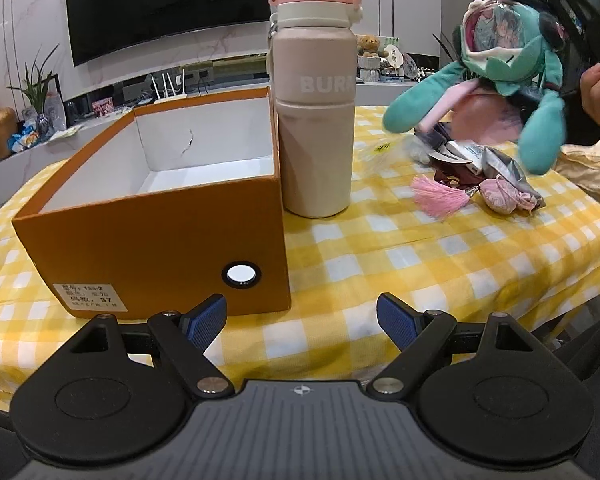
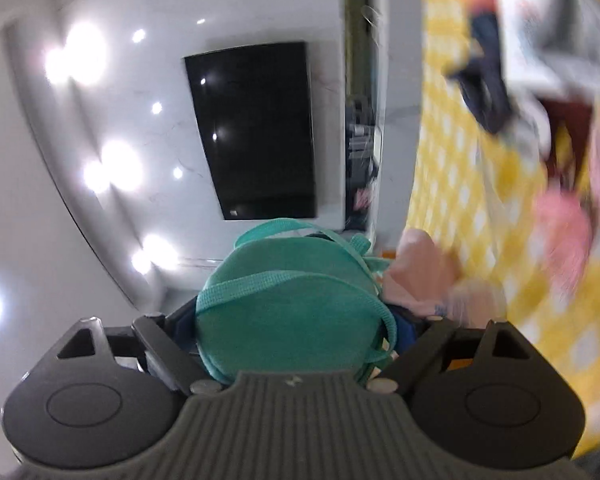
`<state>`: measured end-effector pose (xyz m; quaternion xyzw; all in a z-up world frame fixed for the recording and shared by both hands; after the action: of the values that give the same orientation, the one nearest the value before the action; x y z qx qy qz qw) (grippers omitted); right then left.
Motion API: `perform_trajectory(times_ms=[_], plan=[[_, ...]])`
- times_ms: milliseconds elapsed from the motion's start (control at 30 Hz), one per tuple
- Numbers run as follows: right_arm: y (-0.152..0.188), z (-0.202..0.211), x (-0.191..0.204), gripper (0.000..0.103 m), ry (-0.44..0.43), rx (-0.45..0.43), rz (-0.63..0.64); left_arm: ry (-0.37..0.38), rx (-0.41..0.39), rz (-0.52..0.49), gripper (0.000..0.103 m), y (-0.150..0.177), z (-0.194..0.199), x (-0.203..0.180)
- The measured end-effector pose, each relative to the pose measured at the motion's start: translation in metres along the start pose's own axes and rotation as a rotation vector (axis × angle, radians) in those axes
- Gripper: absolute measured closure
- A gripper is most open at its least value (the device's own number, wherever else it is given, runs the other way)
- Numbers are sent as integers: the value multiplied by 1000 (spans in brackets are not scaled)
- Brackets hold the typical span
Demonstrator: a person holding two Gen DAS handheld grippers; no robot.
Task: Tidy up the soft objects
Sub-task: 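Lift the teal bag with the right tool while the left tool reaches toward the clear plastic bag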
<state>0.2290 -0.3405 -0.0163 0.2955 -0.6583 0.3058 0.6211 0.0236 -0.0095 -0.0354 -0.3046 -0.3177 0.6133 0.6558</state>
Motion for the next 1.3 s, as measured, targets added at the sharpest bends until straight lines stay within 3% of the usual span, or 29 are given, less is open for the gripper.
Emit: perform_trajectory(times_ms=[67, 167, 200, 333, 500, 633, 833, 1000, 1300], plan=[[-1, 2, 9, 15, 99, -11, 118, -11, -4, -10, 4, -1, -1, -4], [1, -3, 6, 15, 359, 42, 226, -7, -13, -17, 4, -5, 0, -10], [2, -2, 1, 15, 398, 44, 244, -2, -17, -19, 4, -7, 1, -12], [-3, 19, -2, 15, 438, -1, 245, 12, -33, -21, 4, -15, 0, -21], [-3, 31, 26, 15, 434, -71, 415, 59, -59, 2, 4, -32, -12, -42], [3, 41, 35, 15, 535, -77, 612, 109, -117, -25, 4, -51, -30, -65], [-19, 72, 27, 15, 586, -184, 576, 138, -152, -108, 4, -76, -72, -103], [-28, 91, 23, 15, 573, -207, 529, 110, -124, -85, 4, -97, -109, -119], [-28, 90, 18, 15, 748, -194, 599, 80, -76, -44, 4, -126, -169, -140]])
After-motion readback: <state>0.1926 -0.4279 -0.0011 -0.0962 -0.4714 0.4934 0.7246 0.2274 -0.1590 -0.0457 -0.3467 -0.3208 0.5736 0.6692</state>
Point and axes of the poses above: each gripper's, at about its wrist camera, not at the fingertips, and z roughly against the way its jaws point, x to its left, y to its underside, the point moved 1 cm from there along -z, roughly the way its jaws point, and after that the axes turned 1 degree about -x, right-handed, at the moved point
